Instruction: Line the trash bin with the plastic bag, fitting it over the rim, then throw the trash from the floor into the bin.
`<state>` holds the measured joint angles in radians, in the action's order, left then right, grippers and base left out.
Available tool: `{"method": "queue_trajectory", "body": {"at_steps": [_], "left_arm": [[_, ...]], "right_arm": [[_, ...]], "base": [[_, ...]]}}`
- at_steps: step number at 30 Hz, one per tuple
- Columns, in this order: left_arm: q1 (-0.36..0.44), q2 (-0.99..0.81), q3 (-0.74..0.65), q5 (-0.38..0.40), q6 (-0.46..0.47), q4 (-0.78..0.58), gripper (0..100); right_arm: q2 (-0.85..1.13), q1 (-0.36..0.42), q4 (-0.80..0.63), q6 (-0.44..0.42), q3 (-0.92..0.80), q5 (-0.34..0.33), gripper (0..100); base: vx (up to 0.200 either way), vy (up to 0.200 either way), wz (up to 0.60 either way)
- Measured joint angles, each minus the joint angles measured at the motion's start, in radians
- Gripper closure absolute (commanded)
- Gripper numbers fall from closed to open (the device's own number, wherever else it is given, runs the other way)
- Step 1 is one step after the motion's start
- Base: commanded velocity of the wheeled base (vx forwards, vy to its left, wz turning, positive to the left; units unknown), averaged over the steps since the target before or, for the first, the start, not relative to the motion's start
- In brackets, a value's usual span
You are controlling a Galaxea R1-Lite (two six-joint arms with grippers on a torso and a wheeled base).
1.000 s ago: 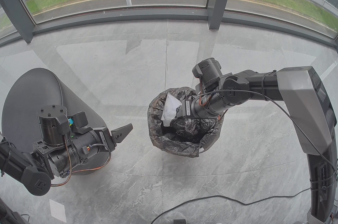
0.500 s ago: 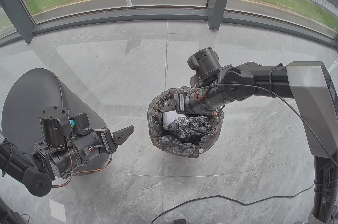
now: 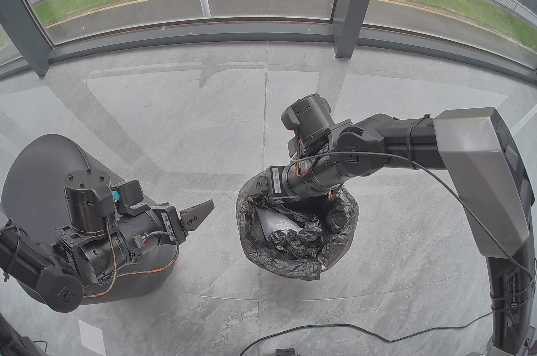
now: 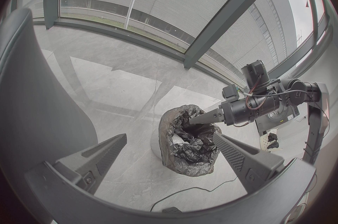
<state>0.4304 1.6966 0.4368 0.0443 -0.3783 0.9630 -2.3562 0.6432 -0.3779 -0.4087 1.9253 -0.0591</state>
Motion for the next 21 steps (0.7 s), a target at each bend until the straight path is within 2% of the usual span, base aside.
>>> {"method": "queue_trajectory", "body": {"at_steps": [21], "left_arm": [[0.013,0.003,-0.003,-0.001,0.001,0.0,0]], "right_arm": [[-0.223,-0.008,-0.093,0.012,0.075,0.0,0]], "base": [[0.0,0.0,0.0]]}}
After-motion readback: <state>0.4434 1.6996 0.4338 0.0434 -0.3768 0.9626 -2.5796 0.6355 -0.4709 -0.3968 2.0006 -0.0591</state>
